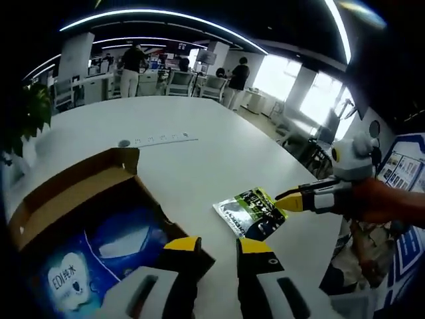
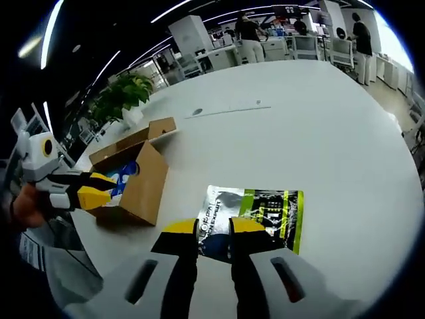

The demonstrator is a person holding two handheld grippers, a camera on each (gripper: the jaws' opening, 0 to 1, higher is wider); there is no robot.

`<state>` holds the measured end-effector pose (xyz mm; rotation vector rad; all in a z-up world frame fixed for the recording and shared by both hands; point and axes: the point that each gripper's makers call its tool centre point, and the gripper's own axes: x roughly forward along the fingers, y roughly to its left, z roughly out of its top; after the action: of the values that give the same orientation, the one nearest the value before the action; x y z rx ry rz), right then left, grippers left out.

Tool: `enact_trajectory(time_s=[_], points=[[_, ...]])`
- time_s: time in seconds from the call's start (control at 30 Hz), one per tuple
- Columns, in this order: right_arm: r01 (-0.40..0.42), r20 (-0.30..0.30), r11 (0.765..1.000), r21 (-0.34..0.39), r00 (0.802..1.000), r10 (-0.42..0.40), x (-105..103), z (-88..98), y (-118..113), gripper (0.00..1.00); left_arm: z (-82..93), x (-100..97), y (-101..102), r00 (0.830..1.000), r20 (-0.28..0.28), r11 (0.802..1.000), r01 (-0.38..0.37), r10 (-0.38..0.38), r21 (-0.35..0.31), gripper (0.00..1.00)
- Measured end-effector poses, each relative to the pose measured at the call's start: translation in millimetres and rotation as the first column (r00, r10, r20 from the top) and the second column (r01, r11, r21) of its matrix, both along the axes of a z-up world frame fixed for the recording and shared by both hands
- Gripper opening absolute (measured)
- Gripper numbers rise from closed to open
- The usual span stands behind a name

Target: Operate the shoe box by opening the lid, removing the specified soft item, and placing it in the target area until the item is outside and the box remains undamaged.

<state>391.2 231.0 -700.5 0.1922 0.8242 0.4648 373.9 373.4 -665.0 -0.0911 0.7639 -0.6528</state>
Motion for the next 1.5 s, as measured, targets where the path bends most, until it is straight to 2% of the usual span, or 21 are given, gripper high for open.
enact_trajectory(time_s=[0.33,0.5,0.7,0.97,1.17,1.5], points=[[-0.053,0.017,0.999,0.007,0.998,0.053,5.2,5.7,48.2,0.16,11.3,-1.8,61.4,0.996,0.03,0.997,-0.079,0.079,0.002,0.22],[-0.09,0.029,0.996,0.022,0.996,0.09,9.0,15.0,76.9,0.16,13.2,-5.6,91.1,0.991,0.042,0.992,-0.123,0.123,-0.002,0.22],[-0.147,0.047,0.989,0.034,0.988,0.145,14.6,21.9,116.1,0.16,11.1,-12.4,132.5,0.982,0.04,0.983,-0.184,0.184,-0.001,0.22],[-0.201,0.042,0.979,0.032,0.979,0.2,10.6,18.6,153.4,0.16,10.2,-21.3,180.2,0.966,0.038,0.966,-0.257,0.257,0.0,0.22],[-0.245,0.035,0.969,0.027,0.969,0.244,8.5,15.2,177.4,0.16,7.0,-27.9,205.0,0.955,0.035,0.955,-0.295,0.295,0.005,0.22],[-0.291,0.031,0.956,0.03,0.957,0.29,12.3,10.5,203.0,0.16,-2.4,-41.4,237.6,0.944,0.022,0.943,-0.331,0.33,0.034,0.22]])
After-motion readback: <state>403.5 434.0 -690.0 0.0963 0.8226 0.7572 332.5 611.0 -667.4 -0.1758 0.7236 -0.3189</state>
